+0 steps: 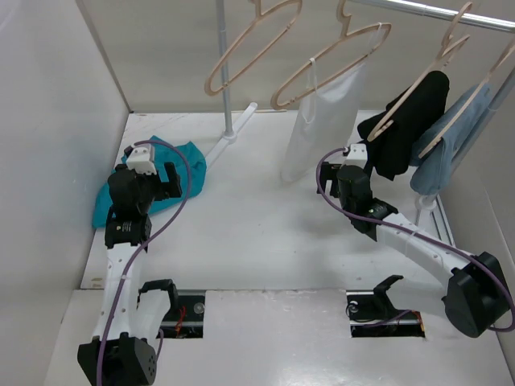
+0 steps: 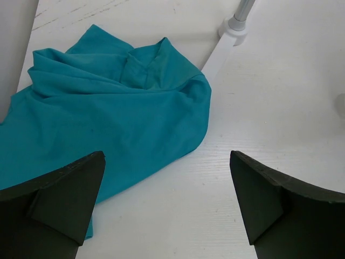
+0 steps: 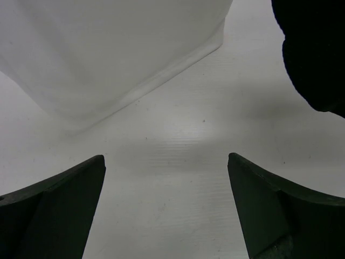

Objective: Place the t-shirt on the hanger

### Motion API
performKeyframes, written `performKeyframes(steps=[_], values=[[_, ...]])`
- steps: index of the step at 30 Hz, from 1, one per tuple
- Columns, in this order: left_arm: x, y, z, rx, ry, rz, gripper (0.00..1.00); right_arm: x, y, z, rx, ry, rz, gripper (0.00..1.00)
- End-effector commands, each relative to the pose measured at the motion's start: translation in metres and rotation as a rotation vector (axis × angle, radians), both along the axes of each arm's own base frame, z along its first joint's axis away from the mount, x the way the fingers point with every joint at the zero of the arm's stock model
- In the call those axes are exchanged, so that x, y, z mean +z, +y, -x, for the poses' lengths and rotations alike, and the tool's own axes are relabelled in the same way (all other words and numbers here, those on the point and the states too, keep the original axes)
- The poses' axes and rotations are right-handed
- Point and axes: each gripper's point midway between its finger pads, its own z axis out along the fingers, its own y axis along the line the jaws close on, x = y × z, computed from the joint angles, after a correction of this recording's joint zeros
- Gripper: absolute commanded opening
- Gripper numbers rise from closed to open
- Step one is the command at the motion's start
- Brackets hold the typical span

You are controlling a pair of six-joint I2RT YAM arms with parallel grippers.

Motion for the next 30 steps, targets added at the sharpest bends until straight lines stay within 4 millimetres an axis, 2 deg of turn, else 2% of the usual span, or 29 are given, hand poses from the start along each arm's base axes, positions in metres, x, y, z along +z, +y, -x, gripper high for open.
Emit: performKeyframes(steps=[1, 24, 27, 28, 30], values=[[0.013, 0.006, -0.003, 0.037, -0.055, 0.004, 1.0, 0.02, -0.002, -0.006, -0.023, -0.049, -0.014, 1.0], [0.013, 0.002, -0.003, 0.018, -0.056, 0.01, 1.0, 0.023, -0.003, -0.005, -0.023, -0.057, -0.019, 1.0], [0.023, 0.0, -0.001, -0.027, -0.092, -0.051, 1.0, 0.023, -0.003, -0.005, -0.023, -0.057, -0.019, 1.0], [0.032, -0.002, 0.002, -0.059, -0.113, -0.089, 1.0, 0.027, -0.004, -0.004, -0.019, -0.067, -0.013, 1.0], [0.038, -0.012, 0.009, -0.152, -0.135, -0.158, 1.0, 0.023, -0.004, -0.003, -0.004, -0.056, 0.006, 1.0]])
